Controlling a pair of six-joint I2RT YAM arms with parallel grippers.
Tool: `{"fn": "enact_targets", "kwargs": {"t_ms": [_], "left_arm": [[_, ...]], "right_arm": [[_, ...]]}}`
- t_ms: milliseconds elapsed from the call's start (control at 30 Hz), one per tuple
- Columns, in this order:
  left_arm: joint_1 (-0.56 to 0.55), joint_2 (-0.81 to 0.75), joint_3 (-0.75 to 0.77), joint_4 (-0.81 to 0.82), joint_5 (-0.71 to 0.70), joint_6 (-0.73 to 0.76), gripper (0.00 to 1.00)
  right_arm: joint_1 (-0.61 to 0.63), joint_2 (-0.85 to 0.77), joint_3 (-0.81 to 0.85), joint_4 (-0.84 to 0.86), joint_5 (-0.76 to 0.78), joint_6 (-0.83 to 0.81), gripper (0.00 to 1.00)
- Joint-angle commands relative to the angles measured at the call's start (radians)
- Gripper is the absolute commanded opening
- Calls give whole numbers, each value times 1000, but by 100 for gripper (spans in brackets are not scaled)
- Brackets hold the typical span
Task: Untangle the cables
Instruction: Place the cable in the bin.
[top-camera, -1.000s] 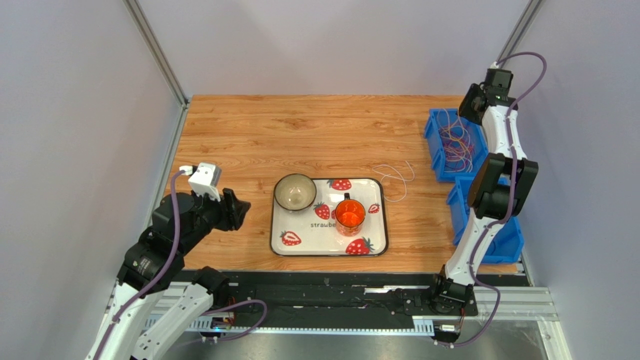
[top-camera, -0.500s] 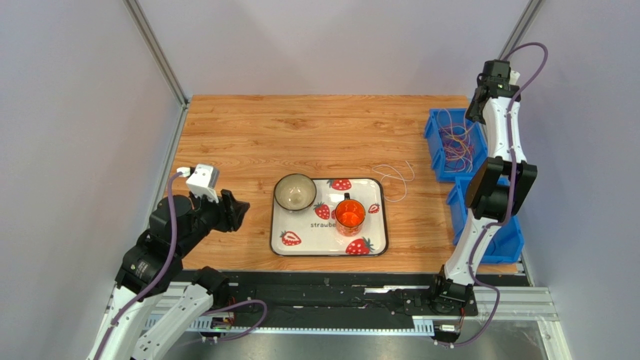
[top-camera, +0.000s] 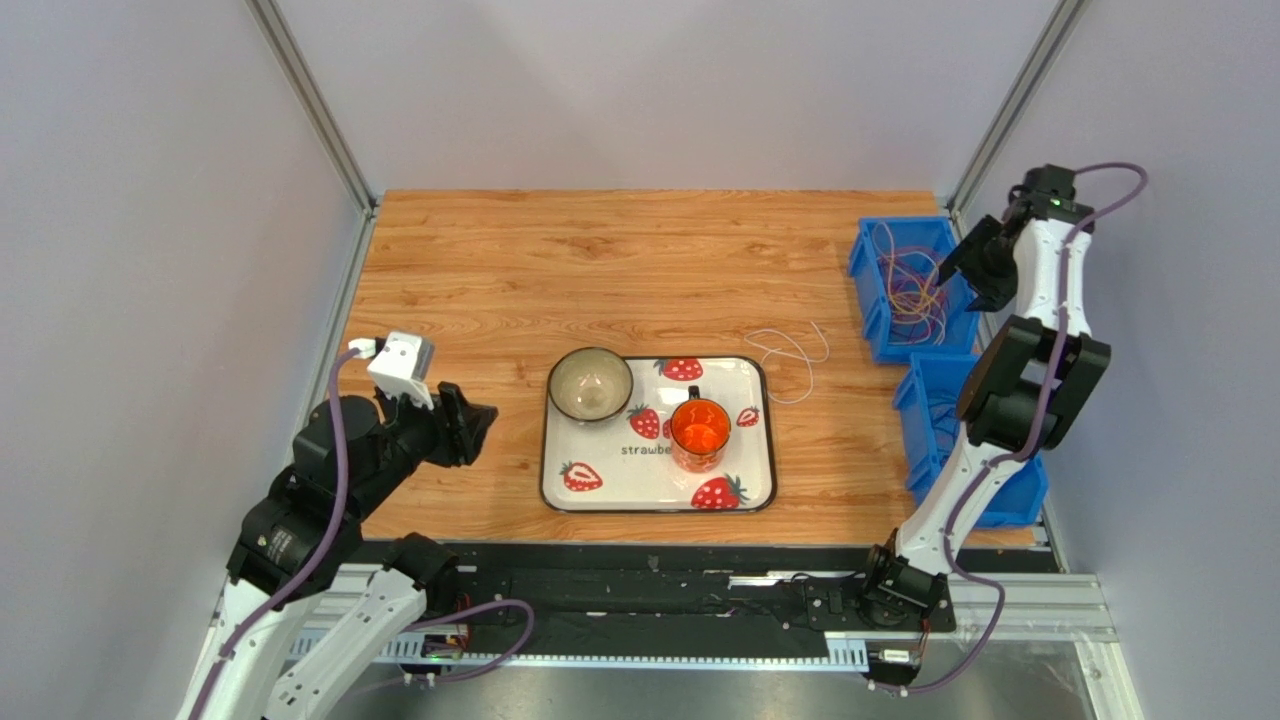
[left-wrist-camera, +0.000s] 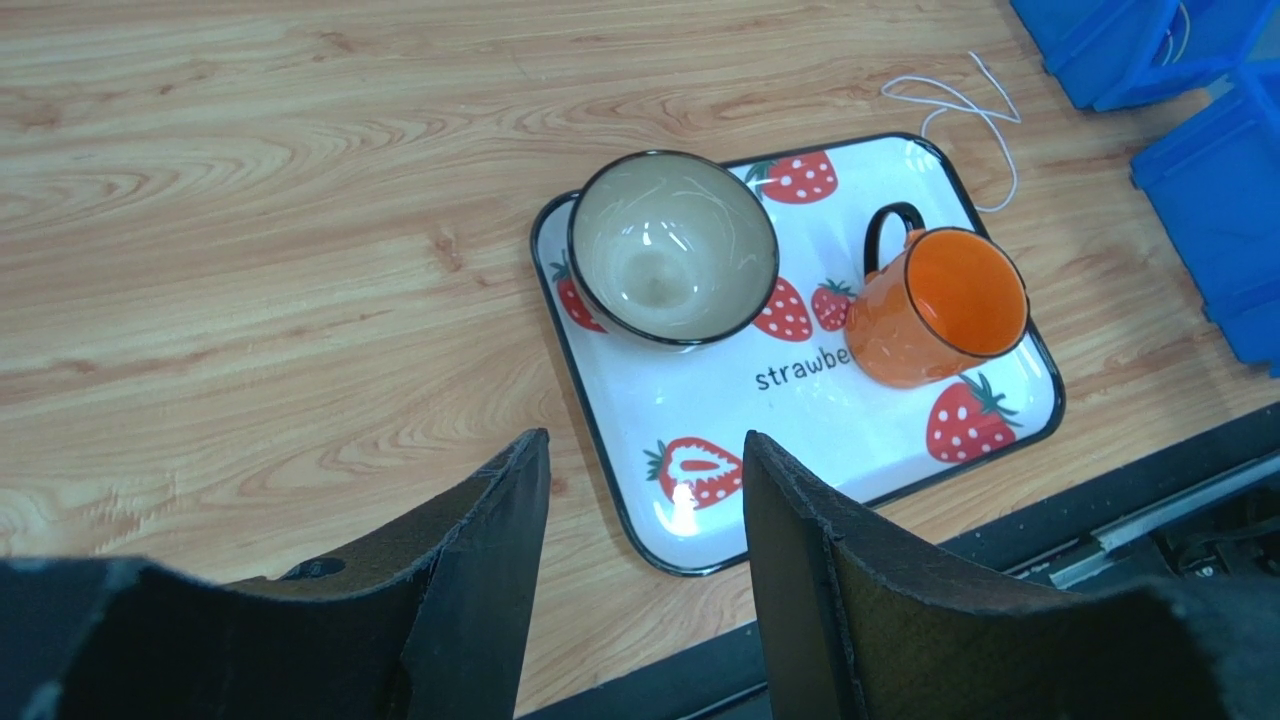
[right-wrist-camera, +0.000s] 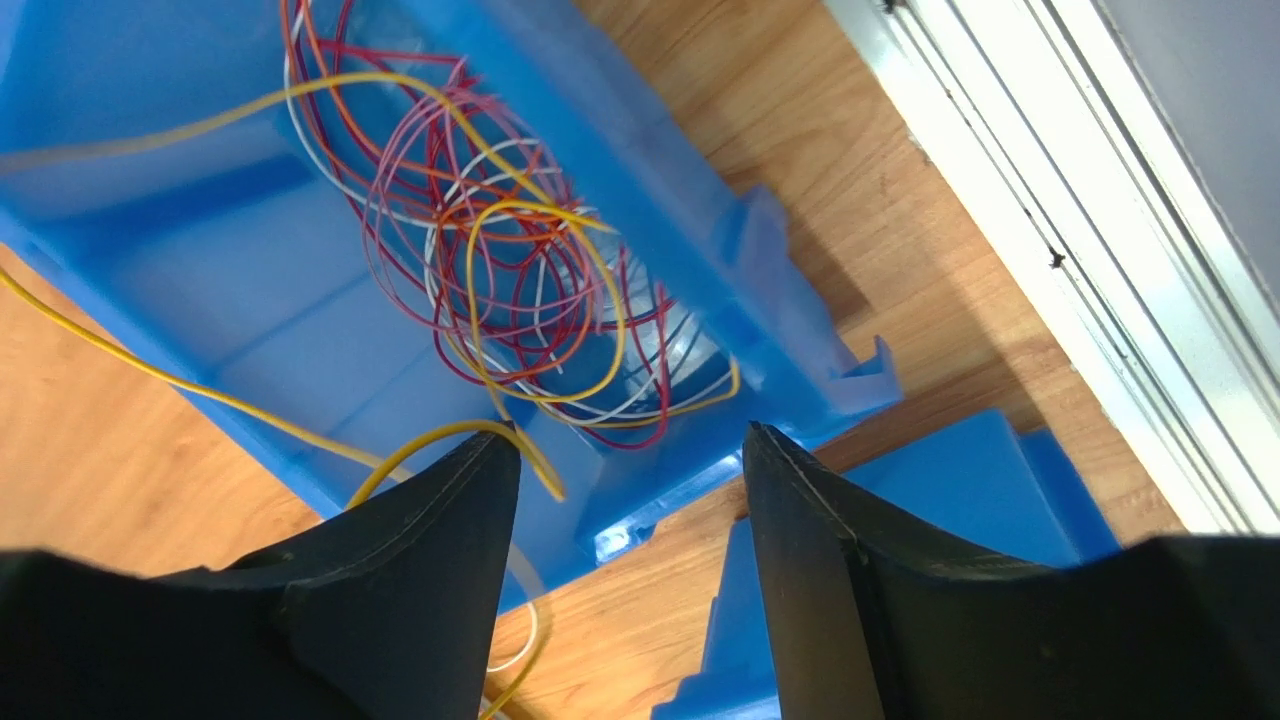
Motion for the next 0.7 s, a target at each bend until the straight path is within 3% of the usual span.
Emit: {"fn": "enact_targets", "kwargs": {"t_ms": [0, 167, 267, 300, 433, 667], "left_arm": [[-1, -10, -3, 33, -1, 12, 59], [-1, -7, -3, 31, -1, 12, 58], [-1, -9, -4, 31, -1, 10, 58], [-1, -9, -3, 33, -1, 12, 58], [-1, -9, -3, 33, 1, 12, 58], [-1, -9, -4, 33, 7, 12, 58]], "right_arm": [[-43, -16, 122, -2, -167, 80, 61], [-70, -13, 157, 25, -346, 162, 62], [-110, -41, 20, 208, -593, 332, 62], [-113, -45, -4, 259, -615, 356, 89], [-89, -65, 82, 91, -381, 197, 91], [-72, -189, -57, 140, -345, 167, 88]]}}
